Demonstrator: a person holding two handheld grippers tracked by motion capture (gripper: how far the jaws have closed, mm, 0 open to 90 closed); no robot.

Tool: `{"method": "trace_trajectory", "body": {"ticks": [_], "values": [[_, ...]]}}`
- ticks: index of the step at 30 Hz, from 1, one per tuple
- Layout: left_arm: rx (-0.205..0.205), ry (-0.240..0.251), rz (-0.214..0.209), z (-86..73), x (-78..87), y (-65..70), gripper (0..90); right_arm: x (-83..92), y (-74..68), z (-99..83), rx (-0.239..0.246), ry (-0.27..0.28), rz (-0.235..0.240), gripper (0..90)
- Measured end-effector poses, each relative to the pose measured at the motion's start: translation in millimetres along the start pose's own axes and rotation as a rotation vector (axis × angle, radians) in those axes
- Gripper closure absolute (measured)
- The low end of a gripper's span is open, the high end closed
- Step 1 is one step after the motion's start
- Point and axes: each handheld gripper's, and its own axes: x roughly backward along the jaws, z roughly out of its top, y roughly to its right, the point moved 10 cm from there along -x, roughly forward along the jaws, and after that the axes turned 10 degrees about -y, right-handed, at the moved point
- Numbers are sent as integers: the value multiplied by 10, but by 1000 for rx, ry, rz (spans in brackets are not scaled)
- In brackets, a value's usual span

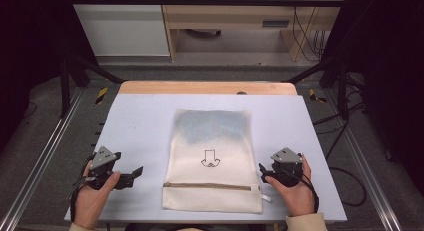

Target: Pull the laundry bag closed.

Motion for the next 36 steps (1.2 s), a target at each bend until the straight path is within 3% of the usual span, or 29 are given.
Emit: {"method": "trace_trajectory", "body": {"ticks": [6,7,8,13,14,21,24,25,28,31,36], "values": [[-22,-2,-1,6,-47,11,45,21,-52,14,6,2,21,170],[-27,-10,0,1,-53,5,52,26,-100,28,16,4,42,200],[-12,-20,2,-21,-53,0,57,22,-112,34,25,6,45,202],[-30,-9,10,-8,-2,10,59,59,-192,42,46,1,59,255],[-10,-6,7,-7,-7,12,59,64,-201,30,50,-5,58,266],[-23,-2,13,11,12,64,54,97,-302,74,81,2,88,269],[-20,-1,22,15,31,74,54,152,-465,202,114,14,120,237],[-38,7,21,34,61,78,54,166,-546,274,133,20,140,226],[-26,10,26,1,89,79,53,205,-822,460,187,19,202,185],[-45,-11,28,-90,124,91,51,177,-1052,561,215,2,260,150],[-55,-6,33,-171,185,85,51,133,-1400,733,283,-24,341,121]]}}
